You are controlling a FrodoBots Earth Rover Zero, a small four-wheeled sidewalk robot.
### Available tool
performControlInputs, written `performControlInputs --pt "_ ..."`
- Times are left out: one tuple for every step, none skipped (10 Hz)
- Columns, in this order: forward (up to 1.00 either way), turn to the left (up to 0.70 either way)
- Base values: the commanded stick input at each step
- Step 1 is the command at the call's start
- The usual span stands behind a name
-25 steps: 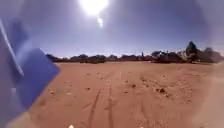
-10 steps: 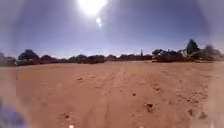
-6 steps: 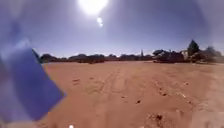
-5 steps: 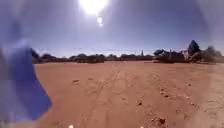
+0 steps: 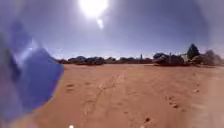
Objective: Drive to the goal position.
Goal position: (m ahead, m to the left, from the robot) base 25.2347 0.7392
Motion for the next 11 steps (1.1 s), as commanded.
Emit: performControlInputs --pt "0.7 0.0" --pt "0.7 0.0" --pt "0.7 0.0" --pt "0.7 0.0" --pt "0.7 0.0" --pt "0.7 0.0" --pt "0.7 0.0" --pt "0.7 0.0" --pt "0.7 0.0" --pt "0.7 0.0" --pt "0.7 0.0"
